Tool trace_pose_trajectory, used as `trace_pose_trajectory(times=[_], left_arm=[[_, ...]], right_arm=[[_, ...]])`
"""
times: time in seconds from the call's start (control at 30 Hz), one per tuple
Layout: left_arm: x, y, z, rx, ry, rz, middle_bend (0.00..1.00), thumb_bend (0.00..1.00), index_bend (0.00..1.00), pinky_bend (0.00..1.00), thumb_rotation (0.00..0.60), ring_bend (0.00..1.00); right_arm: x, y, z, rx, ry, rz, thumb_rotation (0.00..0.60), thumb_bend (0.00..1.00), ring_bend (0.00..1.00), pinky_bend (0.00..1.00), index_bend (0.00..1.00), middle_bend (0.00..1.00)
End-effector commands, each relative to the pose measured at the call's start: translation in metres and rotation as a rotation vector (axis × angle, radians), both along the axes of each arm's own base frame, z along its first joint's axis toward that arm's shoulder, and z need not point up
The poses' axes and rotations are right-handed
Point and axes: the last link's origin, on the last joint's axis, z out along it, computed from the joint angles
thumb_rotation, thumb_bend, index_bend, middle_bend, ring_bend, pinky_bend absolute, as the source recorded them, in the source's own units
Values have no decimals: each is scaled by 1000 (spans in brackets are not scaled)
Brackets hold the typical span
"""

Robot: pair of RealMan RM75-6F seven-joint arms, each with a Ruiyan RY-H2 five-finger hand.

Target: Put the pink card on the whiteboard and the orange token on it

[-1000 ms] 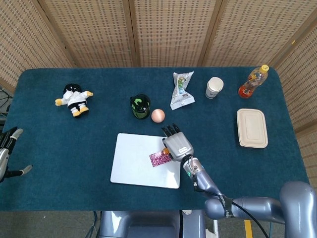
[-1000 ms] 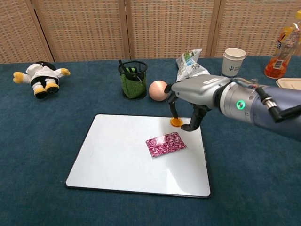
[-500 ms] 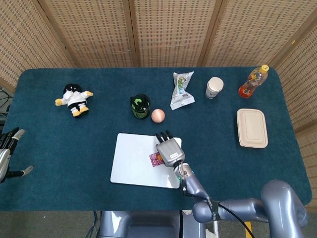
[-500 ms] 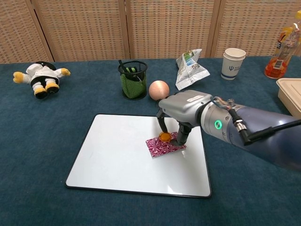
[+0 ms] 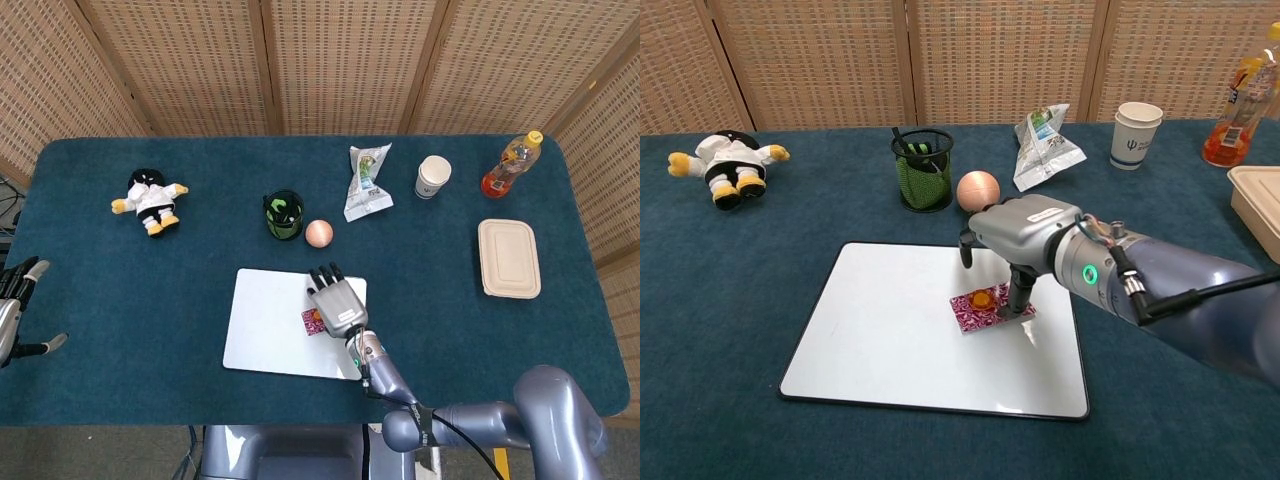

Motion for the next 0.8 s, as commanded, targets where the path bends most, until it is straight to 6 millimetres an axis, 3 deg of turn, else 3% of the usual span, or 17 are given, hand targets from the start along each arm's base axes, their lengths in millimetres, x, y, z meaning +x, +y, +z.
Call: trace_pose_trajectory(times=[0.03,0.27,0.4,0.53,0.63,0.8], left_arm=[[0,0,0,0,0,1,0,0,0,0,600,0],[-1,0,1,4,-3,2,0,0,0,0,600,0],[-2,0,2,7,-5,2,0,0,0,0,600,0],[-1,-2,1,8,-2,-13,0,0,0,0,600,0],[0,-4,0,13,0,-30,0,0,0,0,600,0],[0,-7,-4,32,11,-61,0,0,0,0,600,0]], right_arm=[[0,1,2,-3,-7,-1,600,260,0,0,270,80],[4,3,20,-25,-27,25,600,260,0,0,270,80],[-2,5,55,-80,-40,82,600,260,0,0,270,80],[-31,10,102,-145,-67,124,600,260,0,0,268,72],[-66,14,136,-198,-97,116,600,235,0,0,210,23],[-136,30,185,-273,-157,79,600,23,0,0,63,0]])
